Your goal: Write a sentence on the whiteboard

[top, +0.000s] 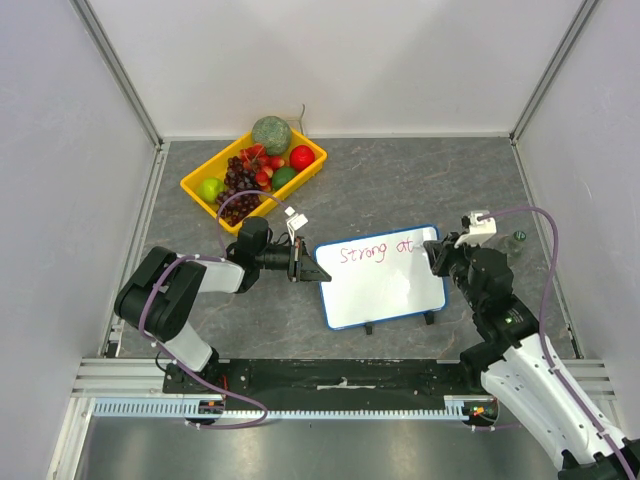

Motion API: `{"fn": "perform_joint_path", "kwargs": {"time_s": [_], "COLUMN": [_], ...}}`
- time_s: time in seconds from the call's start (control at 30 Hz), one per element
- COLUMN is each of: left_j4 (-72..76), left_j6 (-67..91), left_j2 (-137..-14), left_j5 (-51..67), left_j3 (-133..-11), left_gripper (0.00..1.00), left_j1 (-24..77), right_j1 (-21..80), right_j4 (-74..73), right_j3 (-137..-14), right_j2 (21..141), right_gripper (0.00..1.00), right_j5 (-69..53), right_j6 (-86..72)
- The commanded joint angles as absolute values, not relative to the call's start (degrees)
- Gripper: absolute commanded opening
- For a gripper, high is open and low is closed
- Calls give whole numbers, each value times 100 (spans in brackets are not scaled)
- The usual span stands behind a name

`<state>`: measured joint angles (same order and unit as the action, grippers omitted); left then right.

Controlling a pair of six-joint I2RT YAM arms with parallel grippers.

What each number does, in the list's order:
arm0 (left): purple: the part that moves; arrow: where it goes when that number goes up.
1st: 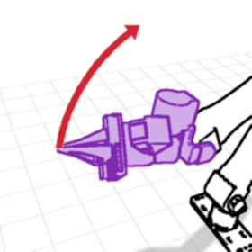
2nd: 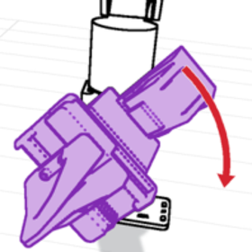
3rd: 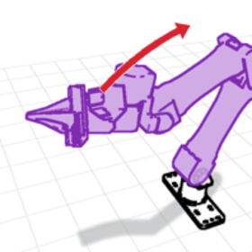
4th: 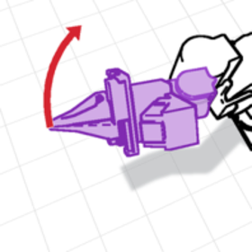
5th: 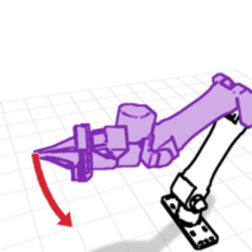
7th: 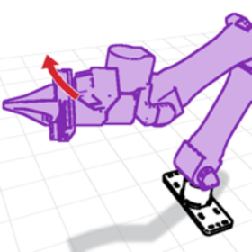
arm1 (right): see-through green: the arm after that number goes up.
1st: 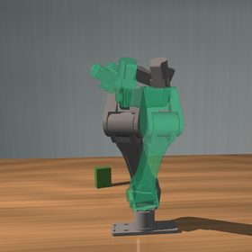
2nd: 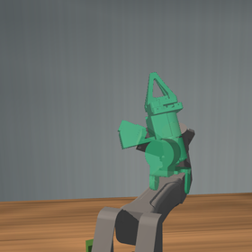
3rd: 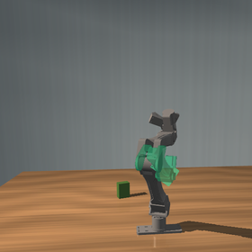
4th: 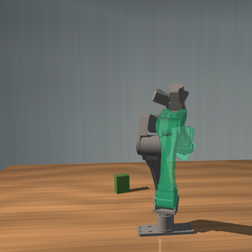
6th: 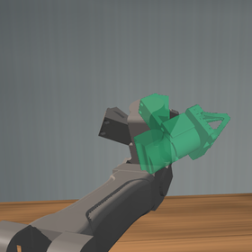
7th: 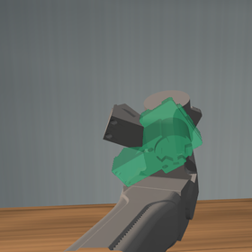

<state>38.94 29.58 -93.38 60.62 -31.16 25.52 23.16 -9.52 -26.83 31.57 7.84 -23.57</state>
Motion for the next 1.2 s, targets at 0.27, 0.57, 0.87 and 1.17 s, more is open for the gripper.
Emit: {"fn": "perform_joint_path", "kwargs": {"time_s": [0.27,0.57,0.87,1.17], "left_j4": [3771,3788,3797,3797], "left_j6": [2540,2557,2566,2558], "left_j2": [-9457,-9457,-9396,-9448], "left_j5": [5889,5915,5889,5898], "left_j3": [-3050,-3059,-3032,-3059], "left_gripper": [2,2,2,2], "left_j1": [2540,2540,2531,2540], "right_j1": [2320,2320,2320,2741], "right_j4": [-931,-721,-554,-211], "right_j3": [-3199,-2883,-2944,-3014], "right_j2": [2892,2936,3137,3498], "right_gripper": [0,0,0,0], "right_j5": [273,-139,-360,-256], "right_j6": [-2321,-2364,-2329,-2505]}}
